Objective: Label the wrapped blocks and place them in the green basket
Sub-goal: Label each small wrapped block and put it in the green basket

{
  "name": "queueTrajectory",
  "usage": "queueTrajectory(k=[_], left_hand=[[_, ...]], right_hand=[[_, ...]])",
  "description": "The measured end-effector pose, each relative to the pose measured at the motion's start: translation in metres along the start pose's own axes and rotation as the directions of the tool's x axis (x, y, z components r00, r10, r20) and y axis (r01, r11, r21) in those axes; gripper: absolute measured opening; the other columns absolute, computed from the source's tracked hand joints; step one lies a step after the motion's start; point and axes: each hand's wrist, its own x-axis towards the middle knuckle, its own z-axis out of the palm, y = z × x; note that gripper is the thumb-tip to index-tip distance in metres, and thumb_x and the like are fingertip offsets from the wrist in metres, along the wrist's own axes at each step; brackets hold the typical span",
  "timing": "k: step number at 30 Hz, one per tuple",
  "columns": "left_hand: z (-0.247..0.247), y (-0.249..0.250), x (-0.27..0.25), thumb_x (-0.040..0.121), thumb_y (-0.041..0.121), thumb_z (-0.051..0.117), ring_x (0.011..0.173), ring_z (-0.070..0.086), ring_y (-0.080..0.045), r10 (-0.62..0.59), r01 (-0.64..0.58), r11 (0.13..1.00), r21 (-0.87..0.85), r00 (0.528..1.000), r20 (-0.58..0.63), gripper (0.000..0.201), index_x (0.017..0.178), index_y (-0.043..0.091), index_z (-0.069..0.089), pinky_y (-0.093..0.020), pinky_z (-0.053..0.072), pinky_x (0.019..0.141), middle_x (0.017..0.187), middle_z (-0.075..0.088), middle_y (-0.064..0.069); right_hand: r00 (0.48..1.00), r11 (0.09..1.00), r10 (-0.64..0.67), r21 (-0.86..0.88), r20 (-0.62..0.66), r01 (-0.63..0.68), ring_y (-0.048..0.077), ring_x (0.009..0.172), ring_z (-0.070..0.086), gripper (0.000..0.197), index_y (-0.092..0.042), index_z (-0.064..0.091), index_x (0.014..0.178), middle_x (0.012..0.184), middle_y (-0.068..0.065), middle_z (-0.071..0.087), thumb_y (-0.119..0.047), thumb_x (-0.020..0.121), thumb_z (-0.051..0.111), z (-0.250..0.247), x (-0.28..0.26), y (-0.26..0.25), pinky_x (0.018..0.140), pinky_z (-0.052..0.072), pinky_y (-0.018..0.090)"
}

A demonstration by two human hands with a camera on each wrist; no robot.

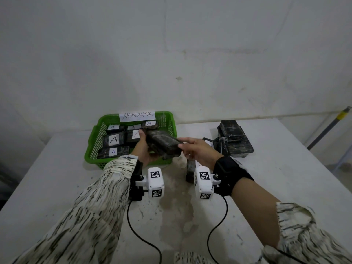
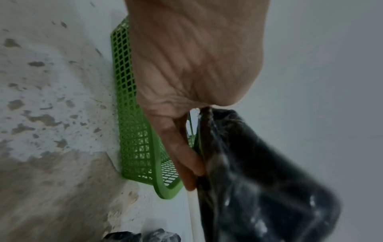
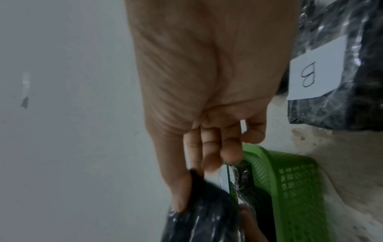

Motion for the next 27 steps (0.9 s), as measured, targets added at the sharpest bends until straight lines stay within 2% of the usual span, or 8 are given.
queueTrajectory(k=[3,7,10,15,19,21,24,27], left_hand=[[0.002,-0.003,-0.005,0.088,0.068,0.004,0.114,0.055,-0.033,-0.066,0.061,0.996,0.066,0.996,0.068,0.086,0.137,0.008,0.042,-0.039,0.056,0.073,0.137,0.049,-0.019],[0.009,-0.008,-0.017,0.088,0.067,-0.001,0.065,0.067,-0.018,-0.191,0.137,0.893,0.428,0.978,0.086,0.087,0.121,0.008,0.053,-0.017,0.051,0.045,0.09,0.065,-0.015],[0.01,-0.012,-0.017,0.091,0.061,-0.001,0.046,0.064,-0.012,-0.206,0.129,0.809,0.573,0.976,0.072,0.083,0.119,0.005,0.052,-0.013,0.04,0.034,0.081,0.059,-0.012],[0.008,-0.014,-0.012,0.092,0.06,-0.001,0.057,0.068,-0.012,-0.249,0.135,0.753,0.644,0.965,0.088,0.084,0.13,0.003,0.048,-0.014,0.046,0.041,0.09,0.06,-0.013],[0.007,-0.014,-0.008,0.093,0.06,0.005,0.084,0.06,-0.017,-0.252,0.119,0.711,0.693,0.963,0.092,0.076,0.131,0.011,0.048,-0.017,0.049,0.049,0.106,0.062,-0.007],[0.004,-0.013,-0.005,0.09,0.065,0.01,0.099,0.058,-0.021,-0.236,0.118,0.757,0.643,0.967,0.101,0.075,0.124,0.014,0.054,-0.027,0.052,0.071,0.117,0.061,-0.01],[0.004,-0.008,-0.002,0.083,0.066,0.035,0.119,0.054,-0.03,-0.159,0.089,0.884,0.459,0.98,0.117,0.07,0.127,0.014,0.052,-0.046,0.043,0.101,0.127,0.059,-0.014],[0.002,-0.005,0.002,0.091,0.038,0.052,0.108,0.06,-0.029,-0.044,0.007,0.941,0.337,0.994,0.103,0.046,0.124,0.005,0.052,-0.042,0.053,0.09,0.121,0.06,-0.016]], right_hand=[[0.997,0.996,-0.073,-0.058,-0.041,0.07,0.008,0.052,0.037,0.02,-0.013,0.064,0.107,0.065,-0.002,0.046,-0.015,0.088,0.067,0.005,0.0,-0.007,0.052,0.027,0.021],[0.992,0.996,-0.083,-0.016,-0.099,0.082,0.016,0.075,0.053,0.022,-0.026,0.061,0.115,0.096,-0.001,0.055,-0.033,0.098,0.048,0.015,-0.001,-0.016,0.058,0.041,0.025],[0.995,0.998,-0.063,0.019,-0.073,0.064,0.018,0.082,0.053,0.025,-0.022,0.061,0.111,0.096,-0.004,0.056,-0.039,0.098,0.048,0.018,-0.004,-0.02,0.06,0.047,0.028],[0.997,1.0,-0.014,0.013,-0.072,0.015,0.02,0.074,0.055,0.009,-0.017,0.058,0.093,0.087,0.002,0.057,-0.026,0.093,0.056,0.014,-0.004,-0.018,0.061,0.05,0.031],[0.988,0.998,0.04,0.054,-0.151,-0.032,0.021,0.071,0.056,0.016,-0.015,0.056,0.09,0.081,0.003,0.053,-0.028,0.096,0.049,0.009,0.0,-0.017,0.063,0.05,0.032],[0.981,0.992,0.086,0.101,-0.174,-0.069,0.024,0.069,0.059,0.022,-0.011,0.056,0.094,0.082,0.007,0.056,-0.03,0.097,0.045,0.008,0.001,-0.017,0.063,0.051,0.032],[0.972,0.958,0.163,0.264,-0.171,-0.115,0.031,0.071,0.063,0.027,-0.007,0.052,0.091,0.087,0.015,0.059,-0.026,0.1,0.036,0.008,0.002,-0.014,0.073,0.054,0.04],[0.971,0.956,0.196,0.248,-0.136,-0.159,0.032,0.076,0.064,0.026,-0.007,0.052,0.095,0.091,0.015,0.06,-0.02,0.101,0.031,0.008,0.001,-0.011,0.072,0.052,0.039]])
